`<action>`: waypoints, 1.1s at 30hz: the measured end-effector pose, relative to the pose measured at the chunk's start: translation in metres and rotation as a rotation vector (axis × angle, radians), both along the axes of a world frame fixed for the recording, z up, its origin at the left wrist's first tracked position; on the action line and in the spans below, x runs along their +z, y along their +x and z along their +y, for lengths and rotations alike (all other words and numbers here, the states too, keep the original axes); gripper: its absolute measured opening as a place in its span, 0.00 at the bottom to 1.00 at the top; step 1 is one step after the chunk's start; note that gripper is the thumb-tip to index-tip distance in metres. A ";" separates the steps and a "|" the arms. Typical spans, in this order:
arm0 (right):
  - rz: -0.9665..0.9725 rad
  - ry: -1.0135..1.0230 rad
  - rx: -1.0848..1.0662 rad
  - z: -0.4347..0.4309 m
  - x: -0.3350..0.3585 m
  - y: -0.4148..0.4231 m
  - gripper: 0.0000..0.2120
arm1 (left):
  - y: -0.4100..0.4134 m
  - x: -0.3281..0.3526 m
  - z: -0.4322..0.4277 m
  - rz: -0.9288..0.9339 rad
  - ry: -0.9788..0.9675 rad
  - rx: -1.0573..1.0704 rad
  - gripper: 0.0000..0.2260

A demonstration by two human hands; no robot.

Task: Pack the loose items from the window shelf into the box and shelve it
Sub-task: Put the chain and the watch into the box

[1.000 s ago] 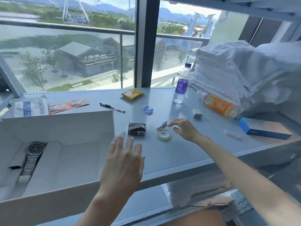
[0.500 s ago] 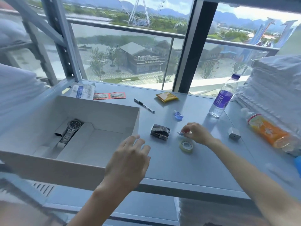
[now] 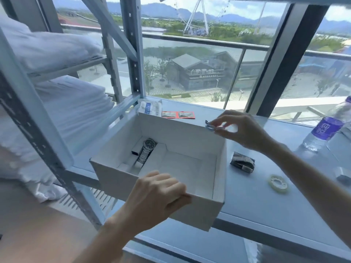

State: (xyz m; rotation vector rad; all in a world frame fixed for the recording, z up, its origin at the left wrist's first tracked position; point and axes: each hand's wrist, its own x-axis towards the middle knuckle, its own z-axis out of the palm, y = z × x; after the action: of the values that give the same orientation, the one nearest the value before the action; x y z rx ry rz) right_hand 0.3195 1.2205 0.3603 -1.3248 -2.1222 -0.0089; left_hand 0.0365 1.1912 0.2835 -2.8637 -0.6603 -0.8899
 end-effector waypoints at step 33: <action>-0.404 -0.484 -0.027 0.143 -0.078 -0.213 0.10 | -0.132 -0.018 0.103 -0.616 -0.825 0.087 0.33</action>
State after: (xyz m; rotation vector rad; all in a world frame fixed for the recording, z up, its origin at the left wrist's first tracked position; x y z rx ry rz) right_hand 0.1064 1.3638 0.2828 -1.7462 -2.5519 0.2622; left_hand -0.0956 1.2942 0.2651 -3.1209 -1.4966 -1.8804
